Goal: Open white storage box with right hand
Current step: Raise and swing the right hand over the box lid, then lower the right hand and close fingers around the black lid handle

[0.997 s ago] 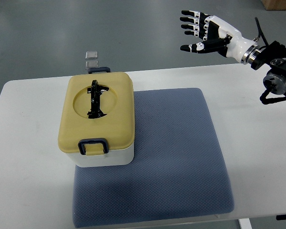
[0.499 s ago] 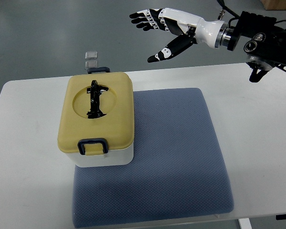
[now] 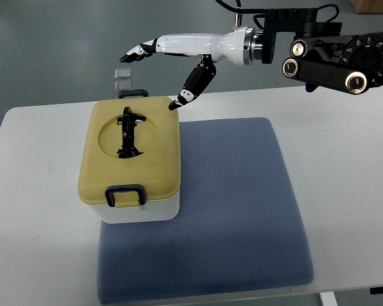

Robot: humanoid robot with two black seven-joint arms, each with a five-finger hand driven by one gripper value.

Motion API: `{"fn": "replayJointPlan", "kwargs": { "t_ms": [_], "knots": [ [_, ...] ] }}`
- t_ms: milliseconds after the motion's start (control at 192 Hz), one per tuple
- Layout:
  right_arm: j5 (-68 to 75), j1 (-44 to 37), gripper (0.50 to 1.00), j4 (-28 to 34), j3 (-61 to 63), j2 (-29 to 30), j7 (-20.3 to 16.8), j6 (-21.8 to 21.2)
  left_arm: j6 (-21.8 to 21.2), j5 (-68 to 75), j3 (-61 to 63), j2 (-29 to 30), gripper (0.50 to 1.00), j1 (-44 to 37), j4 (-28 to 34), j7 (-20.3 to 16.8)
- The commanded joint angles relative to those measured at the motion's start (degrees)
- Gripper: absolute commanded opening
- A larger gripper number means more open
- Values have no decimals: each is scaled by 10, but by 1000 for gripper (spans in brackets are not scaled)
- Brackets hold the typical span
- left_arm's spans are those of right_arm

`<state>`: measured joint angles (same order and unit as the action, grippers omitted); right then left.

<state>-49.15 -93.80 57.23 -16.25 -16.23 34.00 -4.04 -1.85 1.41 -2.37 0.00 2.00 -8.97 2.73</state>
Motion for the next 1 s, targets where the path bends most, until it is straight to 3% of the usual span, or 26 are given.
{"fn": "replayJointPlan", "kwargs": {
  "t_ms": [0, 187, 639, 992],
  "knots": [
    [-16, -37, 924, 2, -41, 23, 5, 22, 0, 0, 0, 0, 1000, -1, 0, 0],
    [-29, -88, 921, 3, -97, 68, 10, 66, 0, 0, 0, 0, 1000, 0, 0, 0],
    [-167, -120, 919, 0, -144, 119, 10, 69, 0, 0, 0, 0, 1000, 0, 0, 0],
    [-227, -118, 848, -6, -145, 139, 2, 97, 0, 0, 0, 0, 1000, 0, 0, 0]
  ]
}}
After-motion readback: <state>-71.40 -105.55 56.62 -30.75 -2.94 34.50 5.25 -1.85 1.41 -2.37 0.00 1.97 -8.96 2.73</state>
